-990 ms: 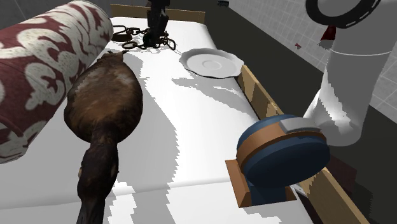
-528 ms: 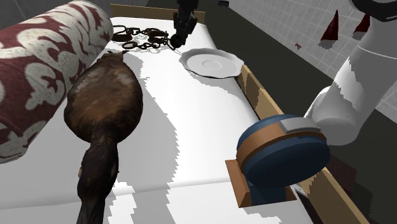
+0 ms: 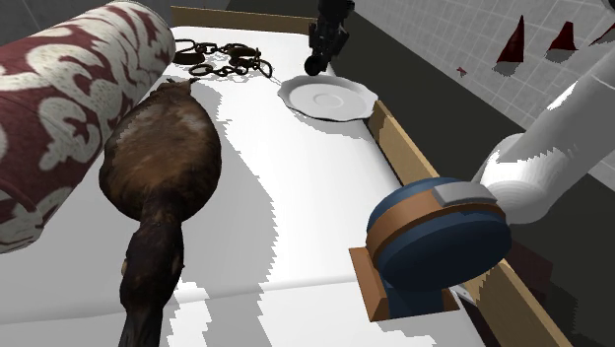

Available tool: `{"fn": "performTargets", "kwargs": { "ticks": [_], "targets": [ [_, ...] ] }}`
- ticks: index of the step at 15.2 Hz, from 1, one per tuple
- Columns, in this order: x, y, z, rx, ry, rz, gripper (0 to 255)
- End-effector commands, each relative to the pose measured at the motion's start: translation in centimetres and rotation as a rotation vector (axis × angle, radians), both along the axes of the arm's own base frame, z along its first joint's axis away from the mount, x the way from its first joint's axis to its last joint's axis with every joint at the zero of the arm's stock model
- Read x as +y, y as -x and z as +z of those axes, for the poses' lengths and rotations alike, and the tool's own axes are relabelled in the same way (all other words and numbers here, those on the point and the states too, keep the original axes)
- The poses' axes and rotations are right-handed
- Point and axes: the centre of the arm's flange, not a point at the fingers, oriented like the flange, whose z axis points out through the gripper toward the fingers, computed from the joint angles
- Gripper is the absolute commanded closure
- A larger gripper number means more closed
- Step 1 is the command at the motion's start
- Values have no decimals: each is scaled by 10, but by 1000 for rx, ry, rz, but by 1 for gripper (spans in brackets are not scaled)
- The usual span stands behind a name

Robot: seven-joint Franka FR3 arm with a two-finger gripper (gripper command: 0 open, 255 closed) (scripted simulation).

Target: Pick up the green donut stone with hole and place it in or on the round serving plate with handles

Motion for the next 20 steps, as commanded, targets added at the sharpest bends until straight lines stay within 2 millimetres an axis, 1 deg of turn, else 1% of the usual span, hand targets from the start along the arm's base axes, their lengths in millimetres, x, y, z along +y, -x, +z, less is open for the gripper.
{"fn": "performTargets", "kwargs": {
  "ticks": [1,2,3,15,20],
  "targets": [
    [-21,14,1,1,-1,2,255],
    [-32,21,1,1,-1,2,255],
    [-35,22,0,1,-1,2,255],
    [-35,22,-64,1,-1,2,255],
    [-35,22,-64,1,-1,2,255]
  ]
}}
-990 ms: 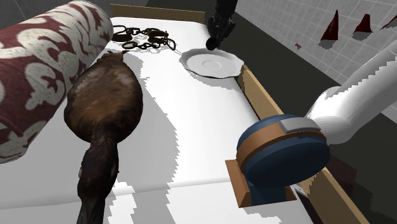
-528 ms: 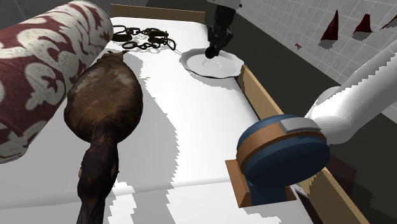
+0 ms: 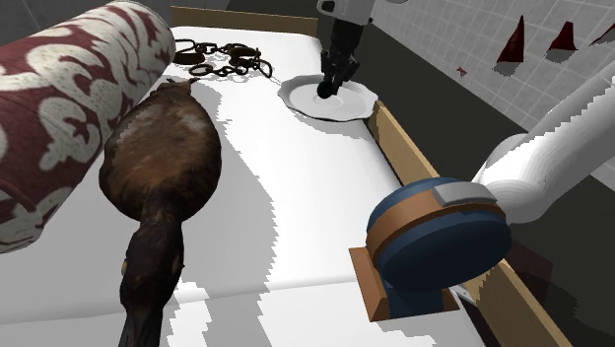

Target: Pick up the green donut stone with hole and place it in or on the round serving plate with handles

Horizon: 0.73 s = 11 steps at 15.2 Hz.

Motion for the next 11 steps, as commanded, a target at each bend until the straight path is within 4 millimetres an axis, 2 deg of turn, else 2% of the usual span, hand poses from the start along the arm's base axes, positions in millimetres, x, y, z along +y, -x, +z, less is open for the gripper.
{"fn": "performTargets", "kwargs": {
  "ticks": [1,2,3,8,11],
  "targets": [
    [0,0,0,0,0,0,255],
    [0,0,0,0,0,0,255],
    [0,0,0,0,0,0,0],
    [0,0,0,0,0,0,0],
    [-10,-2,38,0,0,0,0]
  ]
}}
